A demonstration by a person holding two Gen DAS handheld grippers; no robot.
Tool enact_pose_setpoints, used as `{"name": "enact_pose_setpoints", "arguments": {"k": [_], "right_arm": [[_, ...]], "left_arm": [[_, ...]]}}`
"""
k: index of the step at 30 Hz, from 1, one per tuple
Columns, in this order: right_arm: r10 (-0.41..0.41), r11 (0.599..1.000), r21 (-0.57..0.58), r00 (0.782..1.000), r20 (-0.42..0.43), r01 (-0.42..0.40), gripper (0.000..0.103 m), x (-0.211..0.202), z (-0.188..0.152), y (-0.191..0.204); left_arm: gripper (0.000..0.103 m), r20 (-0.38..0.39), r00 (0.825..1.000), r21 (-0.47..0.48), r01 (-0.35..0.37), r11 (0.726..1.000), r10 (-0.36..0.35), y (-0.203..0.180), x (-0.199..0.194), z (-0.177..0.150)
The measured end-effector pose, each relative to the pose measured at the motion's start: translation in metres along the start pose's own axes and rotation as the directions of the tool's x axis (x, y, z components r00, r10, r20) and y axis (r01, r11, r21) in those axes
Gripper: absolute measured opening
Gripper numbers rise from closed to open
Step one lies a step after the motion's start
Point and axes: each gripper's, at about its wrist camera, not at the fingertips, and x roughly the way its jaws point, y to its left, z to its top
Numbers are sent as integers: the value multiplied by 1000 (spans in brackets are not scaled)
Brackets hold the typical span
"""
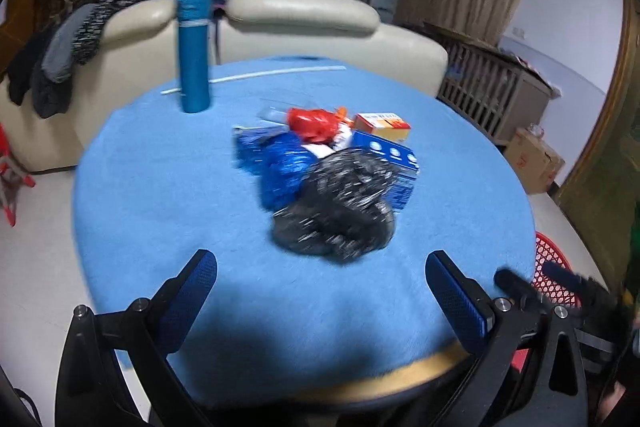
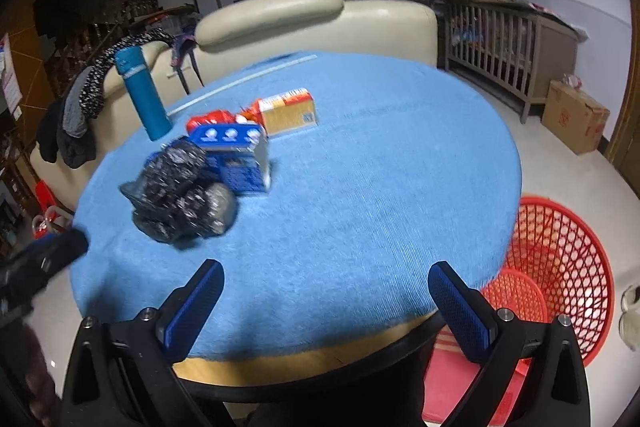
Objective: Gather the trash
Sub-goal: 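Reach the left tool to the black plastic bag and close on it, then grasp the blue-and-white box with the right tool while the left tool holds the black bag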
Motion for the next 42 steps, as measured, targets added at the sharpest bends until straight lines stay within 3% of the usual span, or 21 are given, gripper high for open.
{"name": "enact_pose_setpoints", "arguments": {"k": [7,14,17,25,29,33,42], "right_arm": [[-18,999,42,999,-50,21,103,17,-10,-18],[-37,995,84,994,-102,46,103,37,-16,-36],[-42,996,80,994,-103,50,103,40,-14,-37],[-35,996,75,993,-113,44,103,47,-6,-32],[-42,998,44,994,-102,47,103,44,0,-23],[-50,998,18,995,-88,52,103,41,10,-15],[-59,998,-22,994,-87,57,103,38,18,0]], "left_arm": [[103,-80,996,62,-41,997,46,-23,66,24],[103,-163,980,60,-106,993,115,-24,118,41],[103,-214,972,41,-86,995,93,-21,134,40],[66,-208,978,42,-13,999,22,-24,129,40],[56,-211,977,34,15,999,-8,-23,127,43],[32,-213,976,38,57,998,-47,-23,122,44],[23,-202,976,30,93,995,-85,-16,116,42]]}}
